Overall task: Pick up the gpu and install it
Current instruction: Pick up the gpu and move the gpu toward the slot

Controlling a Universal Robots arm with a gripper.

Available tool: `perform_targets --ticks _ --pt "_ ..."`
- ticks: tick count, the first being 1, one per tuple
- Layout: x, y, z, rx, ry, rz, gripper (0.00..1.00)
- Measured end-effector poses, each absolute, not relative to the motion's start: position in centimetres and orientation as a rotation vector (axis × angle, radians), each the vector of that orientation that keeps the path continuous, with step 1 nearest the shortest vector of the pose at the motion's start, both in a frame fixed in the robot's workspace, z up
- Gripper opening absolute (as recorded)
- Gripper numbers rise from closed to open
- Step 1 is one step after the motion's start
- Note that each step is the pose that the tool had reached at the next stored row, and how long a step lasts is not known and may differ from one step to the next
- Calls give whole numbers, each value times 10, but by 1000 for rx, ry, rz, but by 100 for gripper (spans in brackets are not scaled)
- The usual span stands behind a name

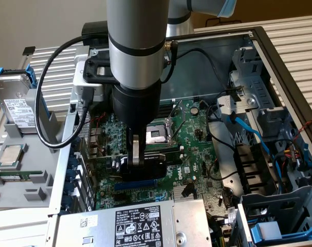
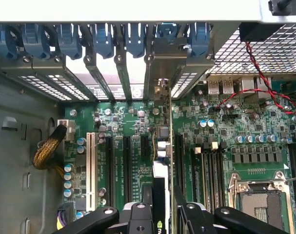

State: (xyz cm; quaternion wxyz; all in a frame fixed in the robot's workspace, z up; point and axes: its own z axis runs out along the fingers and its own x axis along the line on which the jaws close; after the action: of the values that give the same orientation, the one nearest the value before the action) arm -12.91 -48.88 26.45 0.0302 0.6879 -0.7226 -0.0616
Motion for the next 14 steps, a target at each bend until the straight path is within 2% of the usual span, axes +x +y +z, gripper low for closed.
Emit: perform_targets --ticks 14 --pt "-129 -488 264 2136 -2211 -189 27"
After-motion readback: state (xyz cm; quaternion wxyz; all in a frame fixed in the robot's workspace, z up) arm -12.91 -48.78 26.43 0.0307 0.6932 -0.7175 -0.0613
